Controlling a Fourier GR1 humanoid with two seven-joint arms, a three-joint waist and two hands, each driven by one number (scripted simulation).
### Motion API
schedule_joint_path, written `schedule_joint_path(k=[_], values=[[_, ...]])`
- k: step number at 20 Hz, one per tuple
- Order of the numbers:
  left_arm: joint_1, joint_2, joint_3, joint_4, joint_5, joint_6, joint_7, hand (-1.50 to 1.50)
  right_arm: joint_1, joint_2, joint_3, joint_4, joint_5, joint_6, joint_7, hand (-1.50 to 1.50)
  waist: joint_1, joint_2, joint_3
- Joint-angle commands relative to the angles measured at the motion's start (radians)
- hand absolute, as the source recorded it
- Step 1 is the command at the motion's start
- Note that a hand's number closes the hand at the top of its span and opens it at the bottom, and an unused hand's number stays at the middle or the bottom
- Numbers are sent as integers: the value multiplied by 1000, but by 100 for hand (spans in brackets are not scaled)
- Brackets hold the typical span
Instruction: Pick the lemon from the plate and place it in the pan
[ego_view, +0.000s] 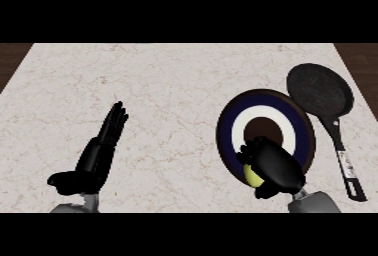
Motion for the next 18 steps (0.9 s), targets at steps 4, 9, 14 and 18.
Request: schedule_joint_path(k=[4,9,14,18], values=[[-6,-3,9,0,1,8,2,0,-13,207,-271,100,-124,126,519,150,-15,24,11],[-49,-22,-10,20,-9,7,19,0,-243,211,-281,83,-95,41,939,150,37,14,11],[-54,-49,-51,28,-37,14,28,0,-458,213,-227,135,-83,-56,1227,150,42,11,11],[-22,-34,-30,-2,-26,4,22,0,-553,213,-347,252,-110,-151,1264,150,31,11,12]])
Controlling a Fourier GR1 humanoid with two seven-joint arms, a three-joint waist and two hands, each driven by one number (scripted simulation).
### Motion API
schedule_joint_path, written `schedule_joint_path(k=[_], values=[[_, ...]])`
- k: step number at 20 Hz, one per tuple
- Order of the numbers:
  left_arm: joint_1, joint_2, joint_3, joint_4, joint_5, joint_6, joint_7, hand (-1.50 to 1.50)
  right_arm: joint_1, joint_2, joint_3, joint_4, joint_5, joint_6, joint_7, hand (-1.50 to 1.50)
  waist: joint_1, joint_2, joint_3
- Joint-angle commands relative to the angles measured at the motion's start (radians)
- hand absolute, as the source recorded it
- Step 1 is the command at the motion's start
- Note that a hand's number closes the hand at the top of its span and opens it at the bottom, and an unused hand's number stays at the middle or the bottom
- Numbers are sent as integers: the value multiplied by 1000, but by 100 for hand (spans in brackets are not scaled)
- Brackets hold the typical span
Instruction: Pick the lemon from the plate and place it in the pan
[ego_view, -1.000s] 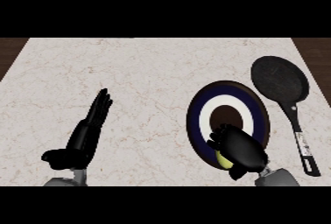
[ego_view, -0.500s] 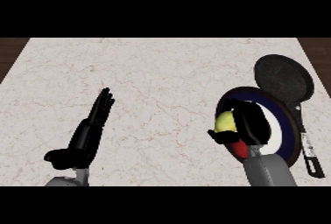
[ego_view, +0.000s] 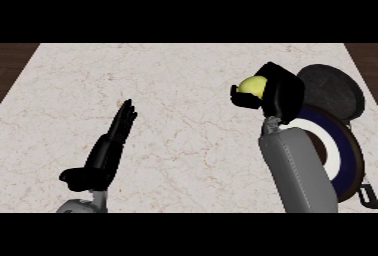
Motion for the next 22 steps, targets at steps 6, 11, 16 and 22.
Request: schedule_joint_path(k=[6,11,16,22], values=[[68,1,14,-13,-10,-11,-47,0,-97,-38,-175,118,-106,-179,26,150,-22,-4,1],[-4,-11,31,16,-14,-10,-10,0,-63,-135,-256,344,-149,-376,-143,150,-19,1,1],[45,-19,7,-25,-29,-7,-22,0,-168,-237,-309,576,-63,-525,-152,150,0,5,1],[-8,-45,12,14,-21,-12,-23,0,-216,-346,-429,734,-231,-715,-357,150,17,17,4]])
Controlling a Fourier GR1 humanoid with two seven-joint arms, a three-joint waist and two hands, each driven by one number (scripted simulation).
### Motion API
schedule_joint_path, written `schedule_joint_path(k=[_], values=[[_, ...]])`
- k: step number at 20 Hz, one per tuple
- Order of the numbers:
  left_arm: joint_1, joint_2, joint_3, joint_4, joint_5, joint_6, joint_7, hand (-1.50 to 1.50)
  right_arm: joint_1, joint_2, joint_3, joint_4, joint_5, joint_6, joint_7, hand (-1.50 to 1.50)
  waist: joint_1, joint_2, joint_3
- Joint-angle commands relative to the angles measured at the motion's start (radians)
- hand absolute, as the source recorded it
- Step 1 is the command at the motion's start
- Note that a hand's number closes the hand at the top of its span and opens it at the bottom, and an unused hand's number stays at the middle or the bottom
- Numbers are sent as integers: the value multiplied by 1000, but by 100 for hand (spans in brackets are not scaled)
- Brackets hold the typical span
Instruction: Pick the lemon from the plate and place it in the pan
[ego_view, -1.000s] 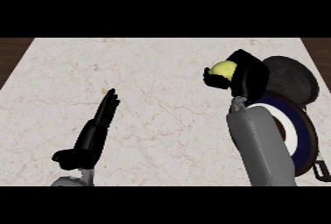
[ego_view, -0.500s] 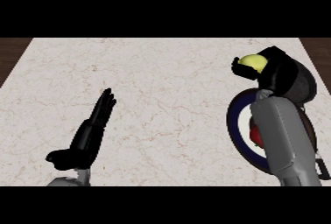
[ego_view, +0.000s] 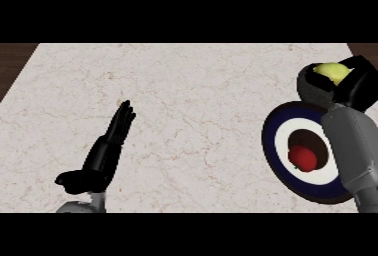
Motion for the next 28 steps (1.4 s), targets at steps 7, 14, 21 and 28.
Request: schedule_joint_path(k=[7,14,21,28], values=[[-59,-6,13,11,8,-20,26,0,-74,-164,-153,251,-226,-99,-329,150,22,11,3],[-30,-22,-18,5,-11,-13,12,0,-72,-236,-159,452,-245,298,-277,-150,50,26,5],[-35,-1,9,24,8,-41,0,0,-79,-219,-274,445,-389,387,-481,-150,42,25,7],[-29,-14,-6,54,-13,-37,-35,0,-90,-199,-425,356,-555,294,-693,-150,26,18,6]])
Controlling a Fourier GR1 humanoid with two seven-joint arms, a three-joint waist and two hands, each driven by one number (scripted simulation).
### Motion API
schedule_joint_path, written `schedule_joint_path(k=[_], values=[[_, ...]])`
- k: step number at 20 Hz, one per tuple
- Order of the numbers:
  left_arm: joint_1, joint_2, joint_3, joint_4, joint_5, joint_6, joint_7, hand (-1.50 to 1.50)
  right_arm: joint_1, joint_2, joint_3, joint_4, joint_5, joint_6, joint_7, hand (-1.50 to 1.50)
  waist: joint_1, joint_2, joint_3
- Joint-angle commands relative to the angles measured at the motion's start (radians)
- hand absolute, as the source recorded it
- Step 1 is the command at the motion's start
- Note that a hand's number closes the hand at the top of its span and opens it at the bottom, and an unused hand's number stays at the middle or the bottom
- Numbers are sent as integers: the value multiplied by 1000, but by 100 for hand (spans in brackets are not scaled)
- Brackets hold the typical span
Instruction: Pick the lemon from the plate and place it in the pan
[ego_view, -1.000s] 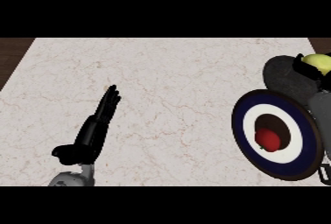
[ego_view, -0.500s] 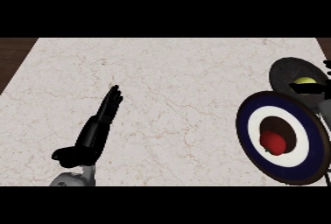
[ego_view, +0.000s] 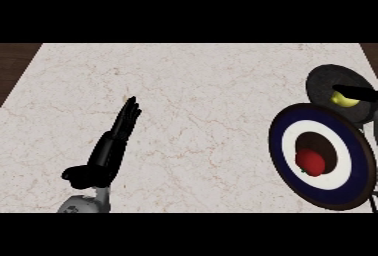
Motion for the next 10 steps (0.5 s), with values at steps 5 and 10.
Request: schedule_joint_path(k=[5,10], values=[[31,0,2,-51,-14,30,48,0,61,-52,-179,-10,-215,144,-220,-150,-27,-17,-2],[32,0,29,-3,-10,22,5,0,104,-37,-211,9,-300,325,-314,-150,-49,-26,-6]])
